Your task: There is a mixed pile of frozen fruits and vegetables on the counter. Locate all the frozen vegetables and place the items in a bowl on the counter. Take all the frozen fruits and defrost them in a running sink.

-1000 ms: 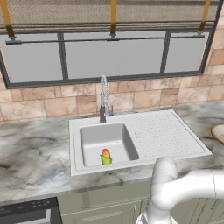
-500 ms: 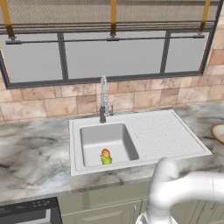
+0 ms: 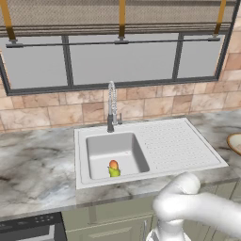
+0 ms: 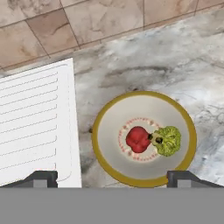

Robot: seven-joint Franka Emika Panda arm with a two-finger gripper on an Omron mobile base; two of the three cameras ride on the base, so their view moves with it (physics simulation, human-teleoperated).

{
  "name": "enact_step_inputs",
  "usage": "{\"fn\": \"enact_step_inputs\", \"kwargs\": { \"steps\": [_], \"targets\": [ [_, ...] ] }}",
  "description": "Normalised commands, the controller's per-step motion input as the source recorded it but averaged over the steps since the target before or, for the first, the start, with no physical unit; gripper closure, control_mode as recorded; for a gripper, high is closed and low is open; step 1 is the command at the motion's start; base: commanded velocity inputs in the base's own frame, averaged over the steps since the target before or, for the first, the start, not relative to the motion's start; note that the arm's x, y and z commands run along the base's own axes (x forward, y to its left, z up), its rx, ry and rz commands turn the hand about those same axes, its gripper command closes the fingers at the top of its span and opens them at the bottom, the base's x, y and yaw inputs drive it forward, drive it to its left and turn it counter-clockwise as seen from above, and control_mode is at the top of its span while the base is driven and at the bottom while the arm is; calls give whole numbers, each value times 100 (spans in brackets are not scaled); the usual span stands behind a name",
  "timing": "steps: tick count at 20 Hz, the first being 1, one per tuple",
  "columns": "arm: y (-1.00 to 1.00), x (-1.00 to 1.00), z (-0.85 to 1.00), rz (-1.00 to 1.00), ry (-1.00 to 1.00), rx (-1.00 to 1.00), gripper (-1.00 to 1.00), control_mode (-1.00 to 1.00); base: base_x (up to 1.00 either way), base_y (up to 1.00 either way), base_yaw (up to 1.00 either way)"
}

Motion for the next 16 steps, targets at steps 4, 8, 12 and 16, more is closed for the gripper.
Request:
{"fn": "enact_step_inputs", "kwargs": {
  "steps": [4,8,12,16],
  "targets": [
    [100,-27,54,2,-15,-17,-100,-100,0,0,0],
    [100,-18,67,4,-16,-17,-100,-100,0,0,0],
    [90,-13,72,4,-14,-13,-100,-100,0,0,0],
    [78,-10,73,4,-12,-10,-100,-100,0,0,0]
  ]
}}
